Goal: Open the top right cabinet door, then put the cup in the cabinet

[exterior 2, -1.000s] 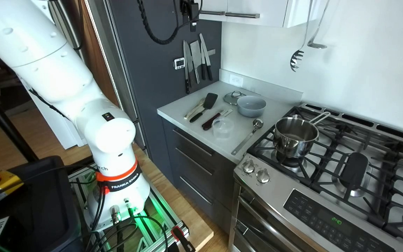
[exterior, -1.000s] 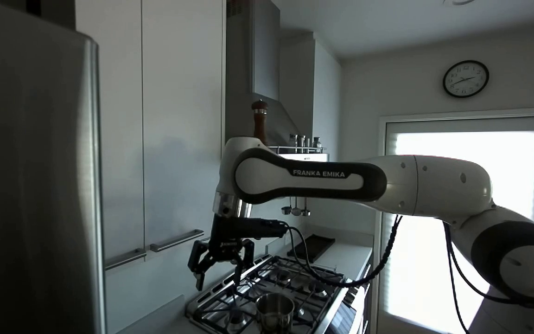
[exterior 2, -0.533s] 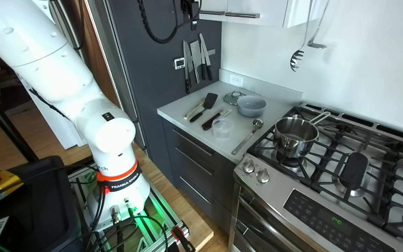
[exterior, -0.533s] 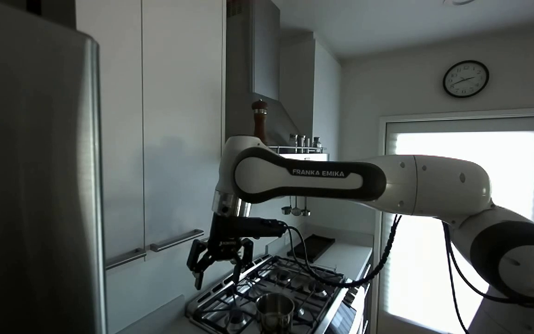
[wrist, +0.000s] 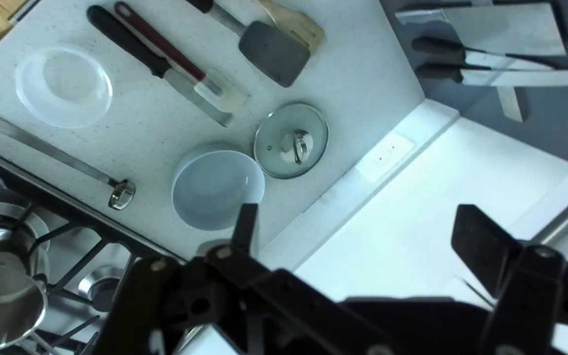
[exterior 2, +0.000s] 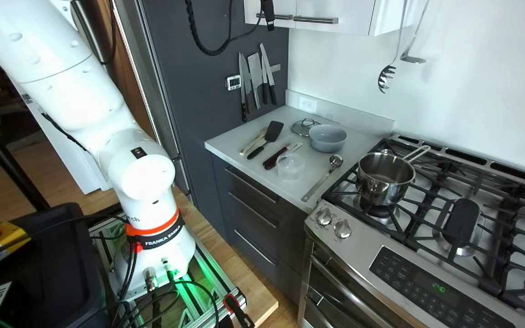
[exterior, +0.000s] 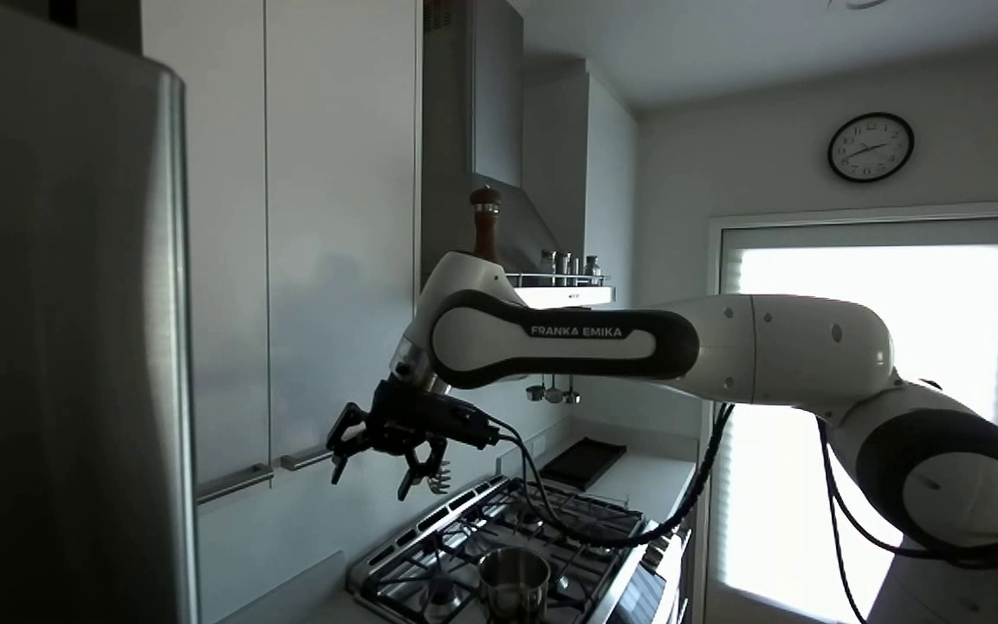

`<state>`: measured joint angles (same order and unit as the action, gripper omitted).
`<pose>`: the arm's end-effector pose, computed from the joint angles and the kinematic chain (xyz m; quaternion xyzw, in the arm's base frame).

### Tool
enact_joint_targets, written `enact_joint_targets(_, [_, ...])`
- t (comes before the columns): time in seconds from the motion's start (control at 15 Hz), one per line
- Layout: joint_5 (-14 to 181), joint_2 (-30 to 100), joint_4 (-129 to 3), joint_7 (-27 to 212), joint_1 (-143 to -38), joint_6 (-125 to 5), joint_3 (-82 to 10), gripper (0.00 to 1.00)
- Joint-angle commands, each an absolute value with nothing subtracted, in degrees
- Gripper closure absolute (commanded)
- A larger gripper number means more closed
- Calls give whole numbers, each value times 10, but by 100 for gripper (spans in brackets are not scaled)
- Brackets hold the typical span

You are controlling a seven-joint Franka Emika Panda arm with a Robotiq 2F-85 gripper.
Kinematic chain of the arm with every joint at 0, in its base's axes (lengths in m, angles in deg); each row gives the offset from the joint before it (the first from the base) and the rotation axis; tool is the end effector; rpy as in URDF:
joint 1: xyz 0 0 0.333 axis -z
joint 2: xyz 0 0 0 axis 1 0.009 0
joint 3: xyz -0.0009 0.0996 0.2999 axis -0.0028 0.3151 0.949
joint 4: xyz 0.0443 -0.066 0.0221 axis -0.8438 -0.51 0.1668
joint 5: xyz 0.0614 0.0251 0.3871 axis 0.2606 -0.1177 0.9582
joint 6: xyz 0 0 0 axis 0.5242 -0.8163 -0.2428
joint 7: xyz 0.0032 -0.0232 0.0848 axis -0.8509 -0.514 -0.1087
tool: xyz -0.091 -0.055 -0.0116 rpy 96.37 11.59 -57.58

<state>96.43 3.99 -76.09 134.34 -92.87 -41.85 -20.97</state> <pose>0.4920 0.1502 0.6738 -0.9298 0.2904 -0.1551 0.1648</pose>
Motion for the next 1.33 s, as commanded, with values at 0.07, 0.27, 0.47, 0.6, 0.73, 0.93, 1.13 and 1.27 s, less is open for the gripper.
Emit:
enact_joint_targets(0.07, [944,68,-771,1473,-919,-527,-203,0])
enact_joint_targets(0.27, [922,89,-772,1568,-919,-594,-204,0])
enact_joint_targets(0.47, [871,104,-776,1679,-916,-641,-204,0])
enact_joint_targets(0.6, [859,114,-777,1728,-920,-665,-209,0])
enact_joint_targets(0.73, [870,120,-781,1740,-926,-694,-215,0])
enact_joint_targets(0.93, [875,123,-790,1737,-929,-721,-218,0])
enact_joint_targets(1.13, [873,128,-796,1737,-930,-727,-219,0])
enact_joint_targets(1.27, [877,131,-799,1733,-932,-736,-220,0])
